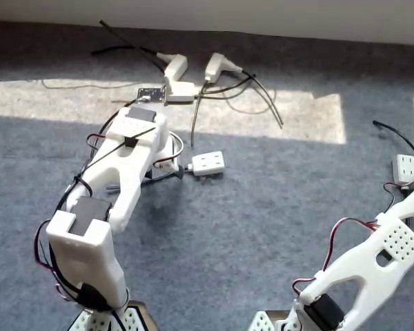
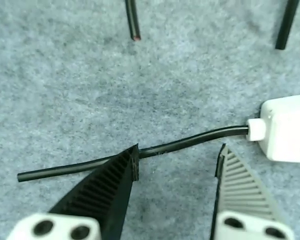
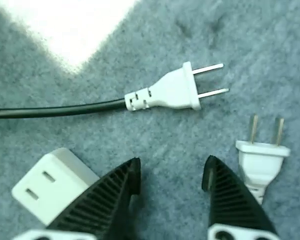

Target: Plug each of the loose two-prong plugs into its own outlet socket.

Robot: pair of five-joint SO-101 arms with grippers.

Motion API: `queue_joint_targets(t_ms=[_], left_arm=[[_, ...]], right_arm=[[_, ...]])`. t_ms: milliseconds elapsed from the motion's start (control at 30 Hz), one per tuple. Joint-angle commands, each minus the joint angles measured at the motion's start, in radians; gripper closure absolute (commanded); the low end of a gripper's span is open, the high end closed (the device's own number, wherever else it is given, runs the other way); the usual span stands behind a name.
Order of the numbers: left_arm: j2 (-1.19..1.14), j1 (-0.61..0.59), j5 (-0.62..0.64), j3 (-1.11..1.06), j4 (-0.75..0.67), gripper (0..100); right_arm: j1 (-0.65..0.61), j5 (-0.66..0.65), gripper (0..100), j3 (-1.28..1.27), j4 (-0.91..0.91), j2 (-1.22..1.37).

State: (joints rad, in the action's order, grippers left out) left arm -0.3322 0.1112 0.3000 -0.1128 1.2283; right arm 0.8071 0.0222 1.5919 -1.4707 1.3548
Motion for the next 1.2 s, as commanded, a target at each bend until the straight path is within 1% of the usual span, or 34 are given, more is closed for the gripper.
queue_joint_targets(t_ms=[0,67,133,267,333,467,533,600,667,733,833,933,1100,1167], left_arm=[[0.039,0.015,0.005,0.002,-0.011,74],[0.039,0.015,0.005,0.002,-0.011,74],[0.039,0.015,0.005,0.002,-0.011,74],[0.039,0.015,0.005,0.002,-0.011,74],[0.039,0.015,0.005,0.002,-0.011,74],[0.039,0.015,0.005,0.002,-0.011,74],[0.039,0.015,0.005,0.002,-0.011,74],[0.039,0.015,0.005,0.002,-0.011,74],[0.039,0.015,0.005,0.004,-0.011,74],[0.039,0.015,0.005,0.004,-0.011,74],[0.039,0.015,0.005,0.001,-0.029,74],[0.039,0.016,0.005,0.001,-0.031,74],[0.038,0.016,0.005,0.001,-0.031,74],[0.038,0.016,0.005,0.001,-0.031,74]], right_arm=[[0.025,-0.012,76.6,0.119,0.008,-0.134],[0.038,-0.017,75.6,0.168,0.061,-0.177],[0.041,-0.038,75.6,0.173,0.153,-0.2],[0.012,-0.192,75.6,0.039,0.389,-0.174],[-0.002,-0.23,75.6,-0.056,0.512,-0.143],[-0.016,-0.239,75.6,-0.203,0.713,-0.077],[-0.019,-0.241,75.6,-0.252,0.76,-0.047],[-0.019,-0.241,75.6,-0.275,0.766,-0.018],[-0.019,-0.242,75.6,-0.28,0.759,0.001],[-0.016,-0.242,75.6,-0.275,0.699,0.004],[-0.018,-0.242,75.6,-0.228,0.539,-0.047],[-0.039,-0.247,75.6,-0.183,0.343,-0.107],[-0.119,-0.4,75.6,-0.157,0.041,-0.199],[-0.139,-0.411,75.6,-0.156,-0.036,-0.228]])
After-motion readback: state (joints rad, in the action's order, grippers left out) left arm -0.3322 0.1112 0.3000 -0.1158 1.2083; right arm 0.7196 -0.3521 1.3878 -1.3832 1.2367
